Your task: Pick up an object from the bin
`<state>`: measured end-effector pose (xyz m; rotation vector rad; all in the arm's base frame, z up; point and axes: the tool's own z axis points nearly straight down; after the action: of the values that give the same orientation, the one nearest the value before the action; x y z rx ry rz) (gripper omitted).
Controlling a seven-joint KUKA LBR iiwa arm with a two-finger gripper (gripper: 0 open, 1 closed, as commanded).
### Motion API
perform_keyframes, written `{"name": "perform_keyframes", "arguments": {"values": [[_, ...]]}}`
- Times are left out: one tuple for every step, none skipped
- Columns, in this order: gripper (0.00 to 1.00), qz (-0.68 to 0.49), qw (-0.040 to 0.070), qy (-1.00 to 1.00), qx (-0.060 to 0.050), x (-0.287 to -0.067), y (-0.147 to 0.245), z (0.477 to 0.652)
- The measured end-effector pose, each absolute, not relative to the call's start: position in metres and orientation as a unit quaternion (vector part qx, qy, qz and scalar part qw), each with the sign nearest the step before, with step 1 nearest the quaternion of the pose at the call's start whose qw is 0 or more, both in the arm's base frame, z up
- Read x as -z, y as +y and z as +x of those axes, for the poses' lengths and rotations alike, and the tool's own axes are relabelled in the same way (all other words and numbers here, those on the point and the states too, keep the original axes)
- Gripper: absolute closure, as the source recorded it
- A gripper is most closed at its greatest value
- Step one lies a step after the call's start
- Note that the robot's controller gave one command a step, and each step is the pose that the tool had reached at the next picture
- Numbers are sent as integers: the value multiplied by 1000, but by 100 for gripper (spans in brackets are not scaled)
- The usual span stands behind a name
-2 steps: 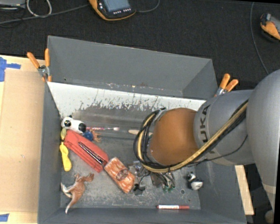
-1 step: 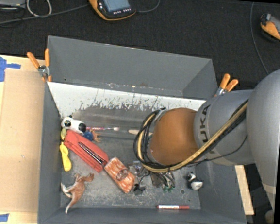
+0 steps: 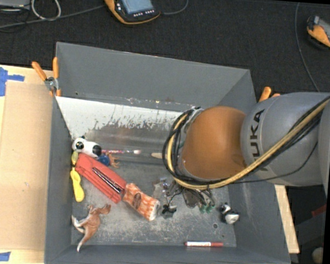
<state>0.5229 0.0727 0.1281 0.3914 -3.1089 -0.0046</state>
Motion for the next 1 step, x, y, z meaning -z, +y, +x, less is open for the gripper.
{"name": "perform_keyframes", "arguments": {"values": [[100, 162, 5, -987, 2, -195, 80, 559]]}}
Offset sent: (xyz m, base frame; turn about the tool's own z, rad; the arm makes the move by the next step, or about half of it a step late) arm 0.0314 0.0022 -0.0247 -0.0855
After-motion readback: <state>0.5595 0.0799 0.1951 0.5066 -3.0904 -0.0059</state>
